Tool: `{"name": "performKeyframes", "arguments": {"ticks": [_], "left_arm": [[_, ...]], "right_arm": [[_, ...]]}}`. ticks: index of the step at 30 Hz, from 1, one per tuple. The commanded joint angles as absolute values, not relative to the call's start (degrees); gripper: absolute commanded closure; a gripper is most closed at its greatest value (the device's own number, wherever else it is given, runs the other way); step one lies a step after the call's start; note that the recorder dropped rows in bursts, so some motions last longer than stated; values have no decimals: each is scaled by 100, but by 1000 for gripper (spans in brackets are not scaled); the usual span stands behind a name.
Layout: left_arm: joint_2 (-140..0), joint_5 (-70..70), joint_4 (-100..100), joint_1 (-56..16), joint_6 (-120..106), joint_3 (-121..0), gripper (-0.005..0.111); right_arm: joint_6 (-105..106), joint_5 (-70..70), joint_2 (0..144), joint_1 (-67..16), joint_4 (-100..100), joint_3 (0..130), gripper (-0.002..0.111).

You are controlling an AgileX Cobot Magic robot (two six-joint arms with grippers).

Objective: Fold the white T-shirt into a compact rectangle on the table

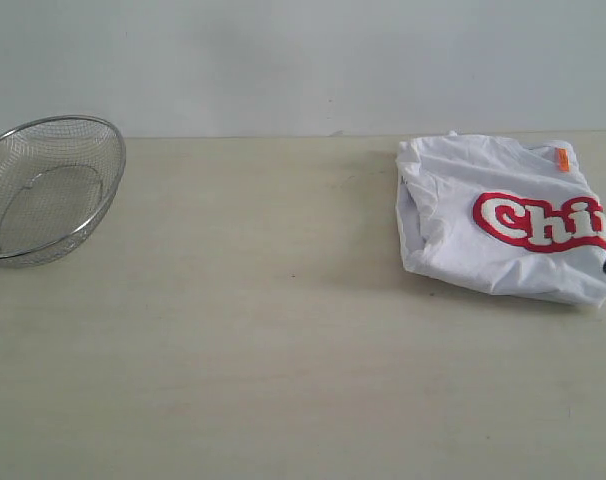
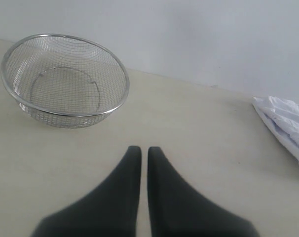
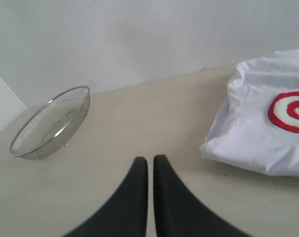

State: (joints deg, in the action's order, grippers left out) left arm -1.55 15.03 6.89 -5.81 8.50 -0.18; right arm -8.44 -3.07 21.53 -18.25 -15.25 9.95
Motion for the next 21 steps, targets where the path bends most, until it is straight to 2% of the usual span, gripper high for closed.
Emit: {"name": "performKeyframes", "arguments": {"ticks": [1, 8, 17, 21], "left_arm": [[-180, 1499, 713, -585, 896, 0, 102], [-180, 1499, 713, -585, 896, 0, 102], [-180, 1499, 713, -585, 896, 0, 102], [-180, 1499, 713, -585, 896, 0, 102]], "right_arm": [[-1865, -270, 1564, -1828, -90, 326, 108], [-1740, -640, 838, -1828, 67, 0, 108], [-1633, -864, 773, -1815, 78, 0, 108], [-1566, -1039, 669, -1178, 78, 0, 108]]}}
